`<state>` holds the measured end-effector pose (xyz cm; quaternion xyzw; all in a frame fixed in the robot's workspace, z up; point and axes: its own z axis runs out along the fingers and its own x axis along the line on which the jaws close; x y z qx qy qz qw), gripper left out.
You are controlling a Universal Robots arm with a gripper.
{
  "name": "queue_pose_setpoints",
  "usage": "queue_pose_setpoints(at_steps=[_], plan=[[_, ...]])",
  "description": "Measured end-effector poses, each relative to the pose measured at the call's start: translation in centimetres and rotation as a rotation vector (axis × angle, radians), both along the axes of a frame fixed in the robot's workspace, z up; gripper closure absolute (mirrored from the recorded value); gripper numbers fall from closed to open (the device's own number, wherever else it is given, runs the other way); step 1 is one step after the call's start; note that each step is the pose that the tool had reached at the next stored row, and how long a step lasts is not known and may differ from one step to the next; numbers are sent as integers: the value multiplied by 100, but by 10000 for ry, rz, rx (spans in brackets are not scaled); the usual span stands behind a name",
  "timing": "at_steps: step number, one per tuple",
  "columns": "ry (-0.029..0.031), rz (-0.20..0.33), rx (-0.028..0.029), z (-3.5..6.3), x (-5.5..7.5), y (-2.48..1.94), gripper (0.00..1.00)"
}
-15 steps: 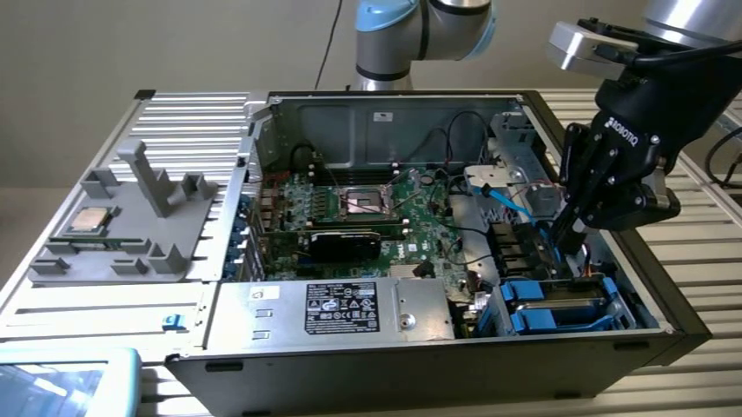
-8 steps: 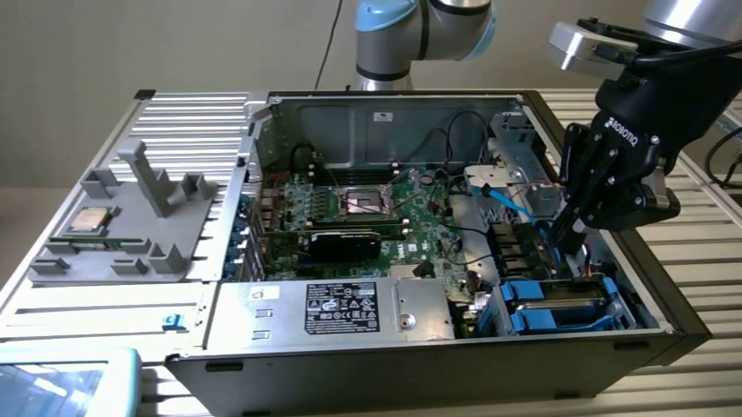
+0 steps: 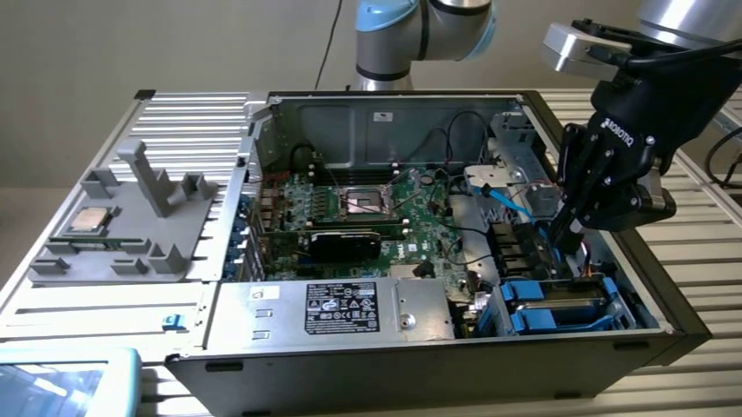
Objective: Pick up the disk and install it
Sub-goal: 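Insert the first disk wire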
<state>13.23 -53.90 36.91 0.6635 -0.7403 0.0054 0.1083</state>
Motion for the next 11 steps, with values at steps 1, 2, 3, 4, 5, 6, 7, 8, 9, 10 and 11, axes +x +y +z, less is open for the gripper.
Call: queue_pose_setpoints(at_steps=[1, 2, 3, 4, 5, 6, 7, 8, 9, 10, 11], plan=[[0, 0, 0, 0, 0, 0, 84], [0, 0, 0, 0, 0, 0, 84], [0, 0, 0, 0, 0, 0, 84], [0, 0, 0, 0, 0, 0, 84], [0, 0, 0, 0, 0, 0, 84], [0, 0, 0, 0, 0, 0, 84], [0, 0, 0, 0, 0, 0, 84], [0, 0, 0, 0, 0, 0, 84], [0, 0, 0, 0, 0, 0, 84], [0, 0, 0, 0, 0, 0, 84], [0, 0, 0, 0, 0, 0, 84]])
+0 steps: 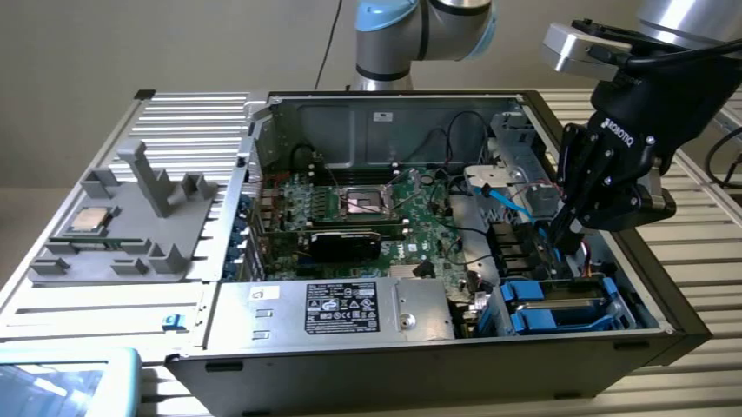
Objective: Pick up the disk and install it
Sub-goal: 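Insert the first disk wire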
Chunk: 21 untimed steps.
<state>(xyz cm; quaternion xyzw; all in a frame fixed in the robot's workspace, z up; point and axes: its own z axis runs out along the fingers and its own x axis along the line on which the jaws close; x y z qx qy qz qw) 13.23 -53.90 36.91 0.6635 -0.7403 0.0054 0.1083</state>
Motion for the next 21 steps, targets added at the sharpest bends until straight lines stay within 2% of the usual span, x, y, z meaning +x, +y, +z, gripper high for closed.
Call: queue_pose_setpoints(at_steps=[10, 14, 21], plan=[[-27, -1, 11, -2, -62, -1, 84], [-49, 0, 74, -3, -62, -8, 84], [-55, -1, 260, -8, -62, -51, 84]])
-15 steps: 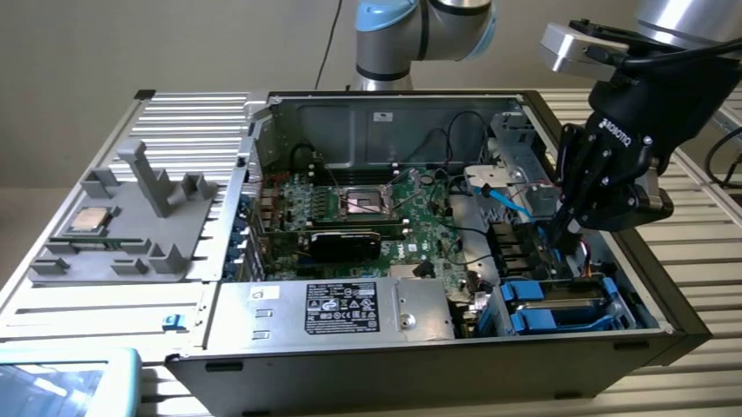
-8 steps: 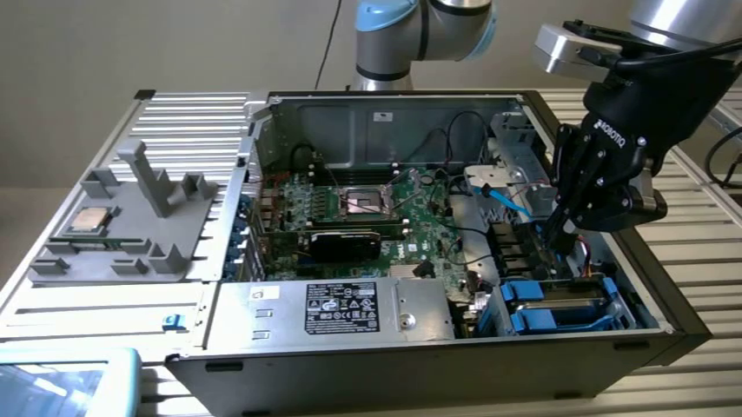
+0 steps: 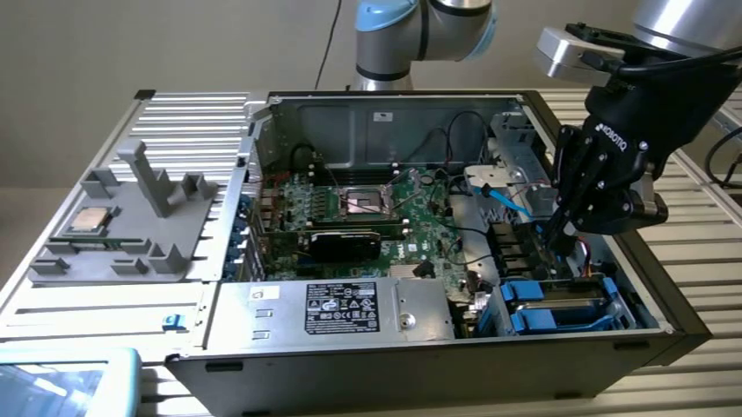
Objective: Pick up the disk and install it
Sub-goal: 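Insert the first disk wire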
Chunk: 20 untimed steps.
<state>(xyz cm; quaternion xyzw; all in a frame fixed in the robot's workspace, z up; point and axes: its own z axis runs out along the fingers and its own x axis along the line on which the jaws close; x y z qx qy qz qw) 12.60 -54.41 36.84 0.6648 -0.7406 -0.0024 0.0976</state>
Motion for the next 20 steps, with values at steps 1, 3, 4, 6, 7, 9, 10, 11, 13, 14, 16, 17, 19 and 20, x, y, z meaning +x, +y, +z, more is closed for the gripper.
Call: queue_pose_setpoints(at_steps=[1, 3, 4, 6, 7, 9, 10, 11, 13, 14, 16, 17, 19, 20], plan=[[0, 0, 38, -1, 0, -7, 84], [0, 0, 79, -2, 0, -20, 84], [0, 0, 80, -1, 0, -23, 84], [0, 0, 85, -2, 0, -31, 84], [0, 0, 85, -2, 0, -33, 84], [0, -1, 91, -2, 0, -43, 84], [0, 0, 100, -3, 0, -52, 84], [0, 0, 115, -3, 0, -63, 84], [0, 0, 162, -6, 0, -91, 84], [0, 0, 175, -7, 0, -99, 84], [0, 0, 196, -15, 0, -113, 84], [0, 0, 205, -19, 0, -118, 84], [0, -1, 226, -28, 0, -126, 84], [0, 0, 234, -31, 0, -127, 84]])
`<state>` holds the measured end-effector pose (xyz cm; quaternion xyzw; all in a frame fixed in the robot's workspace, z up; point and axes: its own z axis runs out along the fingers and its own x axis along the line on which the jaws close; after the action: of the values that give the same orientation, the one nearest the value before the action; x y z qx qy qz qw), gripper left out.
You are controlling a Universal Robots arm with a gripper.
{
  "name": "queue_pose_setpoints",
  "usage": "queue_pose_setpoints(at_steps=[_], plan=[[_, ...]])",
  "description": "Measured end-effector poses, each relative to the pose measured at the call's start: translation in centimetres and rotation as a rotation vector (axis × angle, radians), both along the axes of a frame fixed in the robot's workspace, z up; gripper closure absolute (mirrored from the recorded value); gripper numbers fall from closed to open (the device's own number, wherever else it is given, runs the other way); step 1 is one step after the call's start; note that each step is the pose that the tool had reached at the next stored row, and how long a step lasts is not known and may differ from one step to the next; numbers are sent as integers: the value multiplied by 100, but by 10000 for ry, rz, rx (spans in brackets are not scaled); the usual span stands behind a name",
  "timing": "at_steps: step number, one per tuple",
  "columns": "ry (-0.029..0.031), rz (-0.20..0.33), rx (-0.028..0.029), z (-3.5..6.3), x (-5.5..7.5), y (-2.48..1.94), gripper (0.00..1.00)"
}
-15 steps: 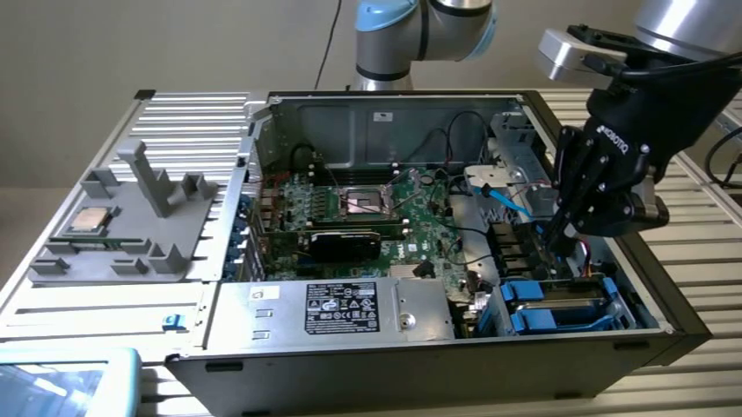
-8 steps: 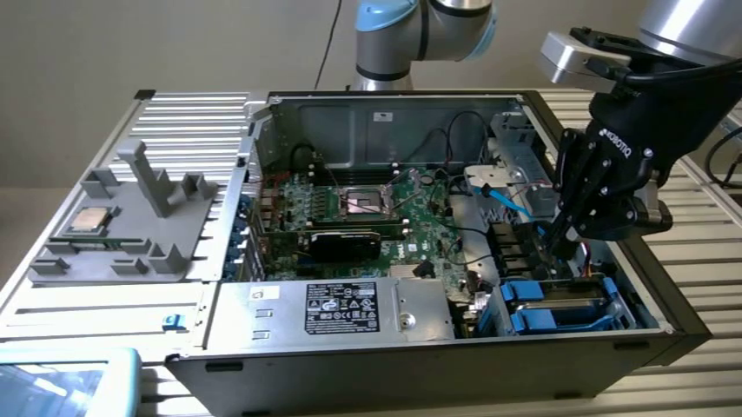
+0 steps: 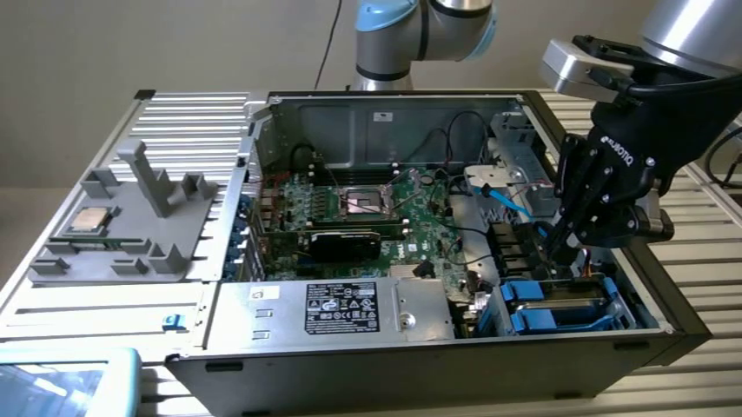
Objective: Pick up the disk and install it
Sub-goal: 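Insert the first disk wire, then insert the second disk wire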
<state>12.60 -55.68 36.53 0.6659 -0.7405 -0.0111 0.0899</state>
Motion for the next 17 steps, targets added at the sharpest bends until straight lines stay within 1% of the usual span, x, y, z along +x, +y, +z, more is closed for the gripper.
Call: queue_pose_setpoints(at_steps=[3, 14, 15, 17], plan=[[0, 0, 7, 0, 0, -3, 84], [0, 0, 4, 0, 0, -3, 84], [-1, 0, 4, -1, 0, -5, 84], [0, 0, 22, -8, 0, -32, 84]])
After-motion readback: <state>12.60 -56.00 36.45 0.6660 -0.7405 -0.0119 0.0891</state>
